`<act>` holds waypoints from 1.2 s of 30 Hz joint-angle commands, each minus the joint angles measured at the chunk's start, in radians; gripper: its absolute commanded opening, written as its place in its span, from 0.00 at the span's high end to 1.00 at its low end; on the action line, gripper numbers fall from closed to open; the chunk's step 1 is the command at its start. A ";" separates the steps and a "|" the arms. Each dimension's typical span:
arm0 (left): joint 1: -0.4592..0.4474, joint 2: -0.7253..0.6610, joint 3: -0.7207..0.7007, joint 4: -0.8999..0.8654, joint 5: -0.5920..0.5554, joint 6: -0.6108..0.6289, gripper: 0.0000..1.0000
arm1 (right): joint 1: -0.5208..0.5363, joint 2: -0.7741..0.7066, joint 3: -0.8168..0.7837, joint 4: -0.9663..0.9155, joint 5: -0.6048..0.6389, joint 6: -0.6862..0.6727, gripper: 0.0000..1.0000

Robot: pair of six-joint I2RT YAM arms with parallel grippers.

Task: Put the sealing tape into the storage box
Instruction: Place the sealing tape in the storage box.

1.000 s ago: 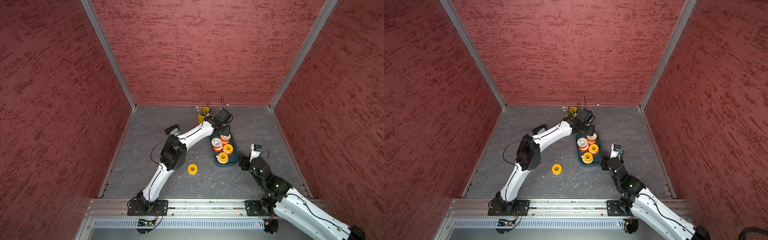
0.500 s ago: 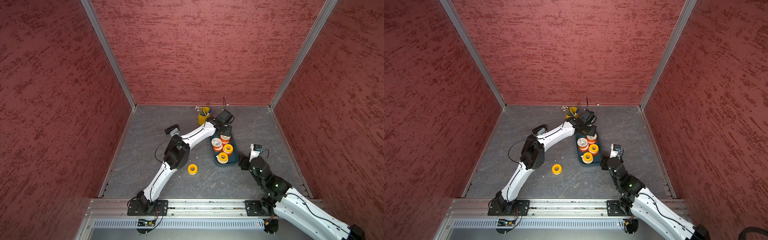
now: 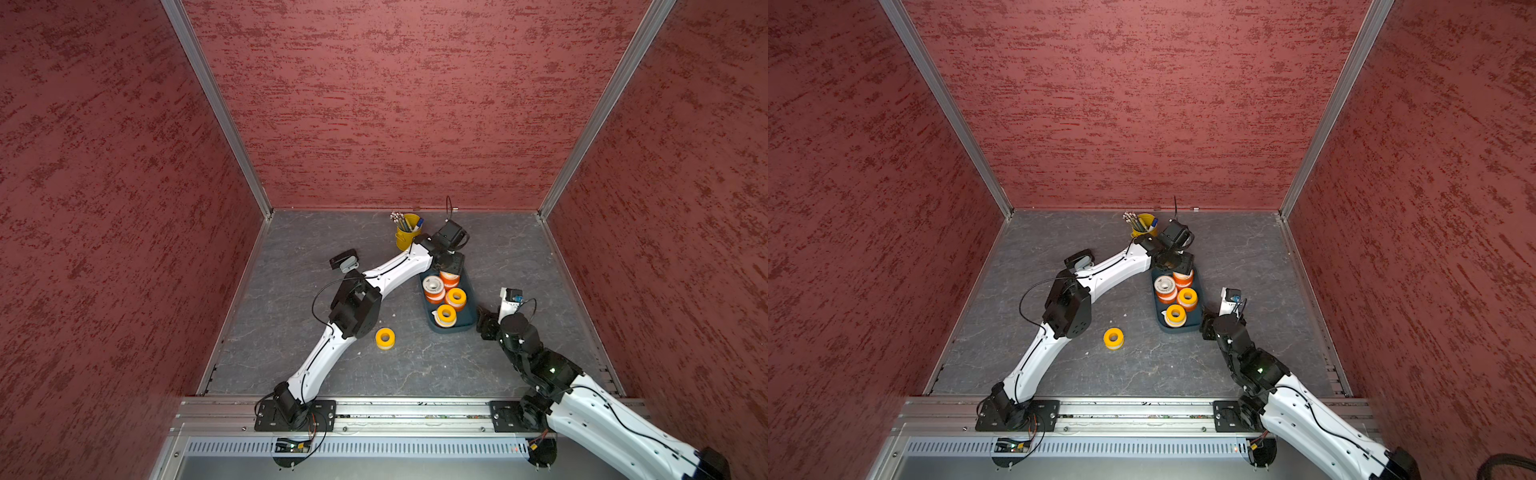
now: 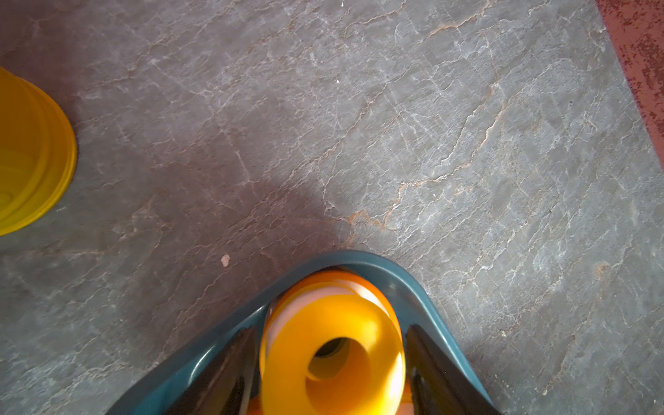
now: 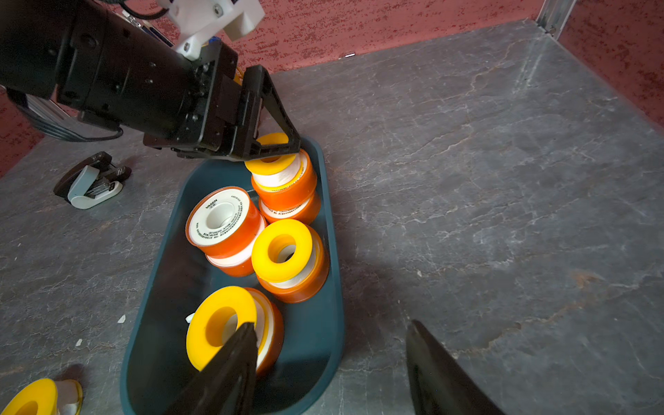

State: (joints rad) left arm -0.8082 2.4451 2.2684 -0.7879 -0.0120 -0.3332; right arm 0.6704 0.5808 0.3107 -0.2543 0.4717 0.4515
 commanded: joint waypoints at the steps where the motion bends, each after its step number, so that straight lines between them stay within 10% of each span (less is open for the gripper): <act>1: -0.003 0.017 0.026 -0.010 0.012 0.016 0.28 | -0.005 -0.001 -0.007 0.028 -0.015 -0.010 0.33; 22: -0.008 -0.190 0.034 -0.031 -0.071 0.031 0.22 | -0.005 -0.007 -0.005 0.021 -0.015 -0.010 0.32; 36: 0.003 -0.665 -0.382 0.009 -0.192 0.027 0.21 | -0.005 0.000 -0.005 0.026 -0.018 -0.010 0.32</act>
State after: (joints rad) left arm -0.8089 1.8477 1.9858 -0.7853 -0.1452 -0.3058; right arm 0.6704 0.5819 0.3107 -0.2516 0.4671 0.4515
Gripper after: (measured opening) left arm 0.790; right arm 0.678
